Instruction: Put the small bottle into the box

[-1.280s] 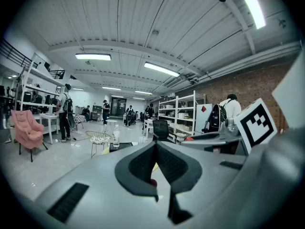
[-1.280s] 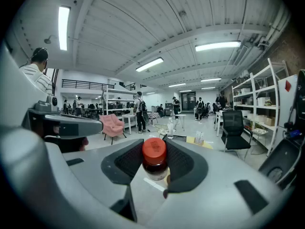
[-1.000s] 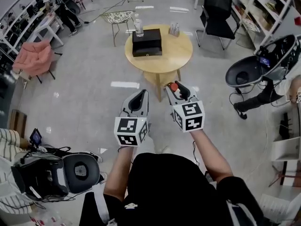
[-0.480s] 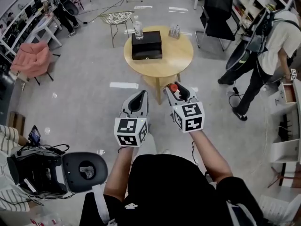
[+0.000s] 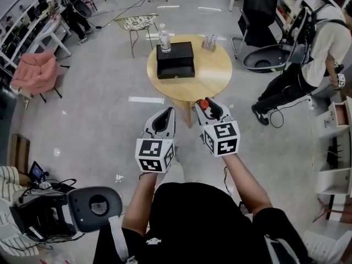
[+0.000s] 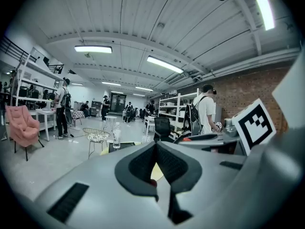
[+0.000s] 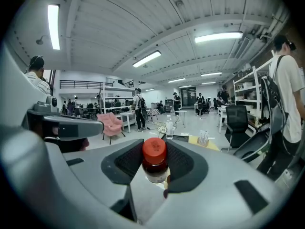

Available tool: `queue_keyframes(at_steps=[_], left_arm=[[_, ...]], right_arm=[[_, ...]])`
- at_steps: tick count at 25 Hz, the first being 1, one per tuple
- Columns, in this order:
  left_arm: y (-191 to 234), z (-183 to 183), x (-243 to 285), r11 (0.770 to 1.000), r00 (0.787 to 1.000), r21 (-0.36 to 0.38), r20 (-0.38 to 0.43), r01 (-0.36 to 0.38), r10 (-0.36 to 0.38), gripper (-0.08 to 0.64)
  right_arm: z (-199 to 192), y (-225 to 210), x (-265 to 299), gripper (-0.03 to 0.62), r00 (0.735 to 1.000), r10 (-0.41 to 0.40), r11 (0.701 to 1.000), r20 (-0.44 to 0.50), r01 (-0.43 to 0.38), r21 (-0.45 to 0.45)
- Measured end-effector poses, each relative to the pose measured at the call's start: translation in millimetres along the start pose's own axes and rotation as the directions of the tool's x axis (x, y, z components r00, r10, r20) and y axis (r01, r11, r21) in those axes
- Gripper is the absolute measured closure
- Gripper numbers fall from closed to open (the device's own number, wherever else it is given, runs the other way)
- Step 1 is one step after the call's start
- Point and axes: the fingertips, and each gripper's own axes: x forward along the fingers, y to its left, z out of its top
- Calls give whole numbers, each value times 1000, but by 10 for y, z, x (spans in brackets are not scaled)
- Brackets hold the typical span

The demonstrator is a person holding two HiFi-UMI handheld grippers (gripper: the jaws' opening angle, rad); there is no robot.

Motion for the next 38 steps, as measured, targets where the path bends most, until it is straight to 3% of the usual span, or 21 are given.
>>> queue_keyframes(at_steps=[14,24,38], left_arm=[[883,337,596,999,999,-19,-21,29,-29,551],[1616,307,985,997,997,-47,-31,68,-69,551],[2027,183,1307,990,991,-81,-60,116,-121,551]], right_arm=[[382,-30,1022,453,999,-21,1000,-41,21,-2],[448,11,1799,453,995,-78,997,-68,78,-4],[451,-7,2249,453,990,-118,993,-80,118,-2]])
